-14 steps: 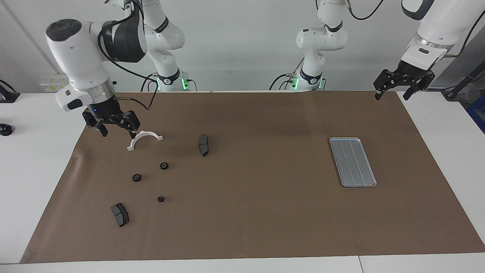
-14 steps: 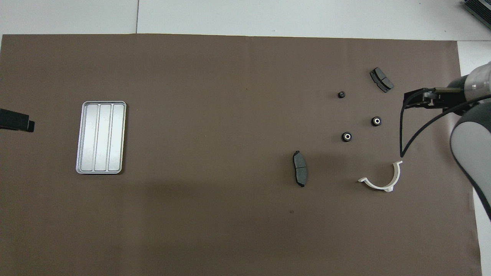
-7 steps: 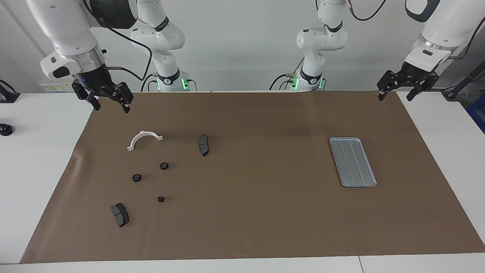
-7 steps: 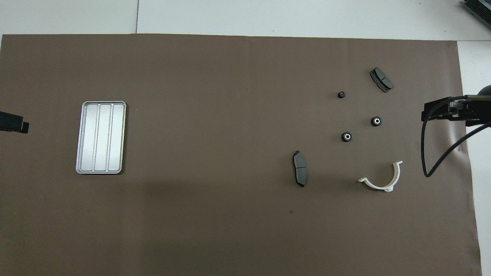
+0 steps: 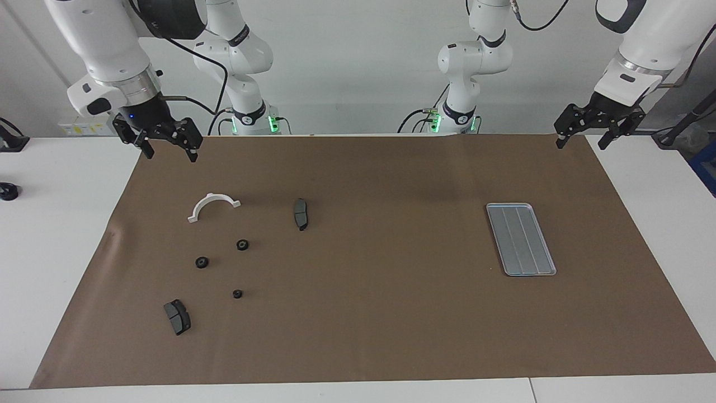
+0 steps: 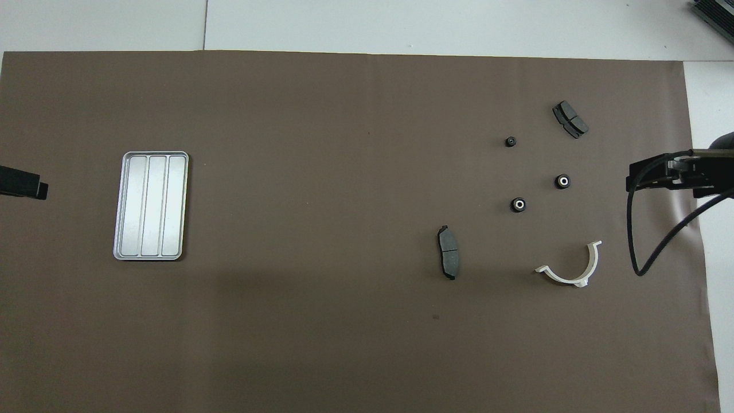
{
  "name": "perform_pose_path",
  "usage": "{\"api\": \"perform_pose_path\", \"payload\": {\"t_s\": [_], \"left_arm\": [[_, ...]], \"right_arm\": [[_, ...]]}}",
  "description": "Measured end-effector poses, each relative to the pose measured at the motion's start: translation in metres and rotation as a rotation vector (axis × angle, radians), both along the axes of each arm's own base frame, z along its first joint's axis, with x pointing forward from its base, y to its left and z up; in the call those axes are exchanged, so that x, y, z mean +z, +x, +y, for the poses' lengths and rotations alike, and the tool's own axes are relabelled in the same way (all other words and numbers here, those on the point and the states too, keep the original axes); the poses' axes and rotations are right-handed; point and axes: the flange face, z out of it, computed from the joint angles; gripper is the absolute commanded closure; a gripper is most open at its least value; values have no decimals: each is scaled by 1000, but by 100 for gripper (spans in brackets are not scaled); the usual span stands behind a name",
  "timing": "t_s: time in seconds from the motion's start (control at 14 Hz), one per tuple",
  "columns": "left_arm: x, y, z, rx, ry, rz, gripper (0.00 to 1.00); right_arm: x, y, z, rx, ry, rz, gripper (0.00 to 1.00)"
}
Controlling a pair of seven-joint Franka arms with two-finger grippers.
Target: Place bearing gear from tray to pile
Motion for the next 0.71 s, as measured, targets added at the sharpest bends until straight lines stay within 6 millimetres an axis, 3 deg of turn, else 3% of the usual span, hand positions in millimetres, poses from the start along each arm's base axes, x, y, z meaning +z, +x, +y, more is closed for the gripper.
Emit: {"api": "perform_pose_path", "payload": {"t_s": [0.71], "left_arm": [[-2,-2,-1,-1,0,15,0]], "right_arm": [[5,-2,0,-1,0,2,0]]}}
